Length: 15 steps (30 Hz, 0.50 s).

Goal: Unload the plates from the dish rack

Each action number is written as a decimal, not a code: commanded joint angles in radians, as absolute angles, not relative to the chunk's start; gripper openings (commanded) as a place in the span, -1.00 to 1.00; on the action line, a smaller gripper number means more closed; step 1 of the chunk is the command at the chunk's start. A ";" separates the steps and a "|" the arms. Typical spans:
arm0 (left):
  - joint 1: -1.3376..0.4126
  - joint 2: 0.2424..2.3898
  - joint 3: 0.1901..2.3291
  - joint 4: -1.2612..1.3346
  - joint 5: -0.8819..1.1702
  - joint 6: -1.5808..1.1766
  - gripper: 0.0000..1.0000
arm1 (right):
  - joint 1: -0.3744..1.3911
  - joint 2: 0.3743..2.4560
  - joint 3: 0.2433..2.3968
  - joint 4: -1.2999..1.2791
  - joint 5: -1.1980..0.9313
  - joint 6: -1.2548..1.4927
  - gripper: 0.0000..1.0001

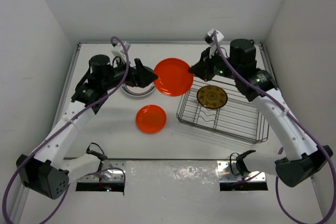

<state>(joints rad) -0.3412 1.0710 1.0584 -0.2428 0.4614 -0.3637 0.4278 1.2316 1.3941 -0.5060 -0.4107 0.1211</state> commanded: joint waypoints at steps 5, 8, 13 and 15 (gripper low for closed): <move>-0.350 1.098 1.000 -0.103 0.588 -0.385 -0.30 | 0.428 1.249 1.209 0.133 -0.698 0.650 -1.00; -0.348 1.100 0.980 -0.086 0.586 -0.411 -0.92 | 0.428 1.253 1.172 0.143 -0.687 0.650 -1.00; -0.350 1.072 0.914 -0.107 0.465 -0.489 -1.00 | 0.428 1.255 1.170 -0.057 -0.573 0.514 0.96; -0.350 1.062 0.875 -0.190 0.300 -0.529 -1.00 | 0.428 1.235 1.195 -0.187 -0.426 0.375 0.98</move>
